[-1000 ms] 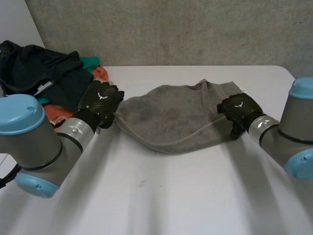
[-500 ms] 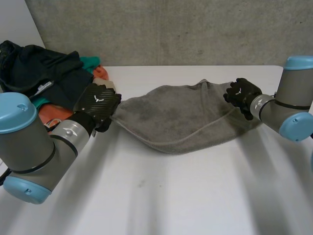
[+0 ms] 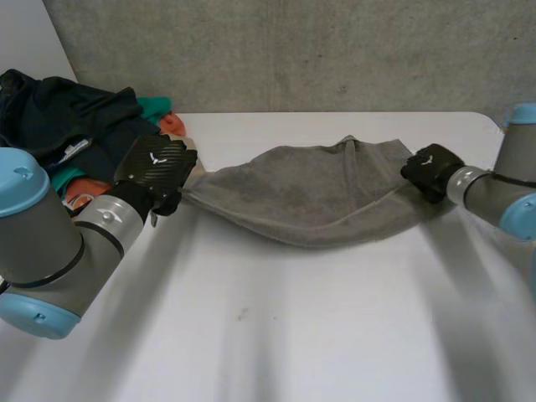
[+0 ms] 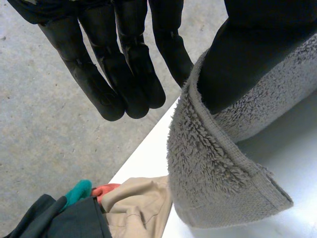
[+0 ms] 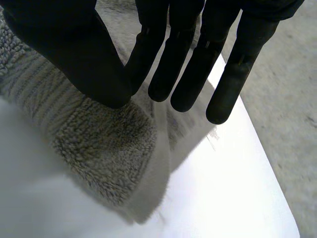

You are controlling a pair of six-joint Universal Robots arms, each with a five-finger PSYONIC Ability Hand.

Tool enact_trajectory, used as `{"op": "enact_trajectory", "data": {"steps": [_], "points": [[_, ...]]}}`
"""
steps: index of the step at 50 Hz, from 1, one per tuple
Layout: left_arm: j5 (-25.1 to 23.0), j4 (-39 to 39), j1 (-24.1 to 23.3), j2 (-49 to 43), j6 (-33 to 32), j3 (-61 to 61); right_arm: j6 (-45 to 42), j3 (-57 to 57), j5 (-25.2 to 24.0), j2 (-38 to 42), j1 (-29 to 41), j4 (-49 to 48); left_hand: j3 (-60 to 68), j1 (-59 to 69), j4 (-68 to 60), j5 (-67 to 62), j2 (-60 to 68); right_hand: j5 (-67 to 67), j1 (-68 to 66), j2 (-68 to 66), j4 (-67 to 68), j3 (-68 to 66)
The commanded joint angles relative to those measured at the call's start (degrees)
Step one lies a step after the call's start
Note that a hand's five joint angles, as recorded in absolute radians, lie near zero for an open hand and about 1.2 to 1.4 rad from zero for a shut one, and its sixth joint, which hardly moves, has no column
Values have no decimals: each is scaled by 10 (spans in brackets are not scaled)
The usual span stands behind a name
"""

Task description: Fold the laundry.

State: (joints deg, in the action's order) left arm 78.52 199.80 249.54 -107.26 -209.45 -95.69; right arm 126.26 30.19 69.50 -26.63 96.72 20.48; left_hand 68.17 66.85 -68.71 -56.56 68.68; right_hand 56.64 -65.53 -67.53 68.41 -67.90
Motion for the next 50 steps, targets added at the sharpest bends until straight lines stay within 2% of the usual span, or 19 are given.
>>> {"op": "enact_trajectory", "data": {"steps": [1,5,7,8,9,10,16,25,37,45,48,50], "points": [[-2,-21,4,3,-3,6,-6,143,7,-106,-40,29,118,131,-113,-134,113,134,-145,-125,116,-121],[-10,-55,5,3,-5,7,-106,241,28,-171,-52,110,118,131,-113,-134,113,134,-145,-125,116,-121],[-14,-63,4,2,-5,9,-131,243,40,-185,-49,115,118,131,-113,-134,113,134,-145,-125,116,-121],[-15,-66,3,1,-6,9,-126,243,42,-187,-46,107,118,131,-113,-134,113,134,-145,-125,116,-121],[-18,-71,2,-1,-7,11,-90,241,47,-187,-34,85,118,131,-113,-134,113,-91,80,100,-109,104],[-18,-71,1,-2,-8,13,-74,240,47,-189,-29,74,118,131,-113,-134,113,-164,152,173,-181,176],[-16,-75,-8,-9,-10,28,53,232,49,-192,-6,-10,118,131,-113,-134,113,-359,348,368,-377,372],[-13,-75,-17,-15,-12,31,67,165,50,-152,5,-14,118,131,-113,-134,113,-363,352,372,-381,375],[-13,-76,-11,-15,-9,26,82,22,51,-51,22,71,118,131,-113,-134,113,-383,372,392,-401,396],[-12,-75,-2,-27,-11,31,11,-12,92,-7,18,92,118,131,-113,-134,113,-365,353,374,-382,377],[-12,-72,2,-39,-11,38,-1,-11,98,-1,17,92,118,131,-113,-134,113,-251,239,259,-268,263],[-12,-72,6,-51,-11,49,-4,-14,98,-2,16,93,118,131,-113,-134,113,16,-27,-7,-2,-3]]}}
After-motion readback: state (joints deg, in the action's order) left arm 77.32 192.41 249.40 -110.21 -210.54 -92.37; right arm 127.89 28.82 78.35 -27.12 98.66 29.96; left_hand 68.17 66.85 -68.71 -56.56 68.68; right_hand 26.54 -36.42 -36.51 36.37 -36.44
